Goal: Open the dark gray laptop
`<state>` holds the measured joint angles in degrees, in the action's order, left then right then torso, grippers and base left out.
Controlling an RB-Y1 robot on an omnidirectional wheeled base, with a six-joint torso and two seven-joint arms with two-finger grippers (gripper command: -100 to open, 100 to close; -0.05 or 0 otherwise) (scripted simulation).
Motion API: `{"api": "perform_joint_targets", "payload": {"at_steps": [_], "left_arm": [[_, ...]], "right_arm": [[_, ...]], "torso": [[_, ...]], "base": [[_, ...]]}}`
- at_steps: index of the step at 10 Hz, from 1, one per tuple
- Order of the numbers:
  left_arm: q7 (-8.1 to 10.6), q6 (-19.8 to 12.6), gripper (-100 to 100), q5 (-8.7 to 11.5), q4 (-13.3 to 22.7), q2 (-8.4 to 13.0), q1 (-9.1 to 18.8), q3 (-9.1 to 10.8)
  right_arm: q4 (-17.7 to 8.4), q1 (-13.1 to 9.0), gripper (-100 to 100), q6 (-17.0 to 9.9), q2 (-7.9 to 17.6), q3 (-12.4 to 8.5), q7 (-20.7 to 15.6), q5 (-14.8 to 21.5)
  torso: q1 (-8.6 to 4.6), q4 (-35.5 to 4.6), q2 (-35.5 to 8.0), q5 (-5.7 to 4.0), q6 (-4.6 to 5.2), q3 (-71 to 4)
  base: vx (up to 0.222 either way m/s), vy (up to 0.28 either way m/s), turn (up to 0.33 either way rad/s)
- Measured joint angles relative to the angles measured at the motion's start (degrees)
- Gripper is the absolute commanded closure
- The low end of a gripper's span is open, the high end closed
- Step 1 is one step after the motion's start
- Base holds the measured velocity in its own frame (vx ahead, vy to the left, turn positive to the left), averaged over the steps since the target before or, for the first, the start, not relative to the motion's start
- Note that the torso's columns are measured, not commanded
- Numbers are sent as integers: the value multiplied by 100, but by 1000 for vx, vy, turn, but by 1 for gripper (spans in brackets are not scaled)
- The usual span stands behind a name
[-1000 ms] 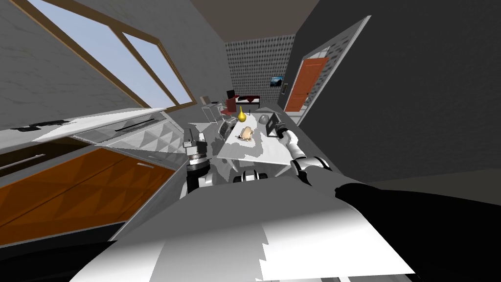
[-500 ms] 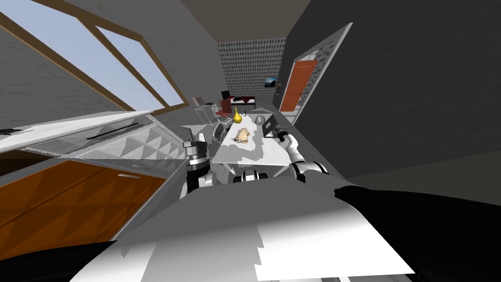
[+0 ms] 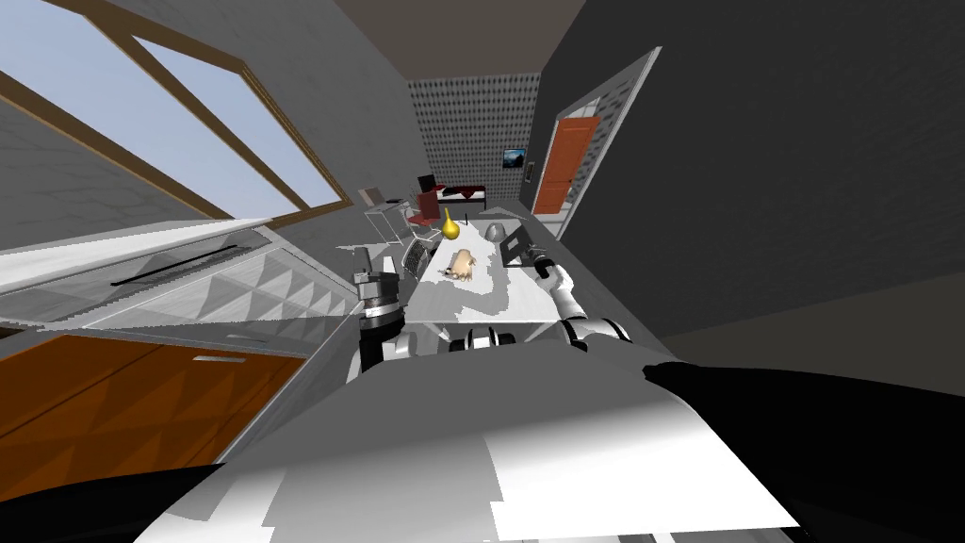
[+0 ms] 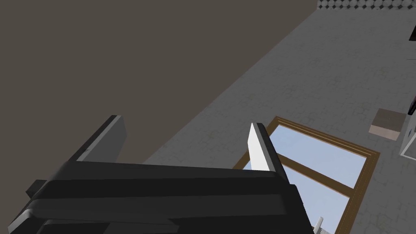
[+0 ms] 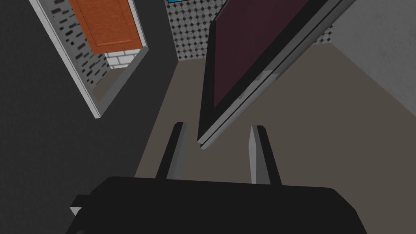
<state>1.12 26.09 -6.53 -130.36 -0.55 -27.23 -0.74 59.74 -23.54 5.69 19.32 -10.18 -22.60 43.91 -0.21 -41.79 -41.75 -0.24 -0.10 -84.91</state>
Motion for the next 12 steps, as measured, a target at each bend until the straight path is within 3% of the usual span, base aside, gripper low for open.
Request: {"api": "perform_joint_targets", "payload": {"at_steps": [2,4,7,8,12], "left_arm": [[0,0,0,0,0,0,1,0],[0,0,0,0,0,0,0,0],[0,0,0,0,0,0,0,0],[0,0,0,0,0,0,1,-1],[0,0,0,0,1,0,3,-1]], "right_arm": [[-47,130,100,241,-107,-161,30,-106],[-29,307,100,438,-185,-182,173,-296],[-260,412,100,867,-396,-462,112,-464],[-324,475,-100,1022,-434,-503,162,-561],[-399,100,-100,608,-263,-346,324,-567]], "torso": [[21,4,-2,10,-8,0],[18,1,0,6,-10,0],[27,2,0,6,-14,1],[18,-5,1,6,-9,1],[23,-54,-67,25,10,43]], "base": [[56,-27,-57],[55,-30,-75],[61,-22,-66],[-48,-14,48],[-78,-25,66]]}}
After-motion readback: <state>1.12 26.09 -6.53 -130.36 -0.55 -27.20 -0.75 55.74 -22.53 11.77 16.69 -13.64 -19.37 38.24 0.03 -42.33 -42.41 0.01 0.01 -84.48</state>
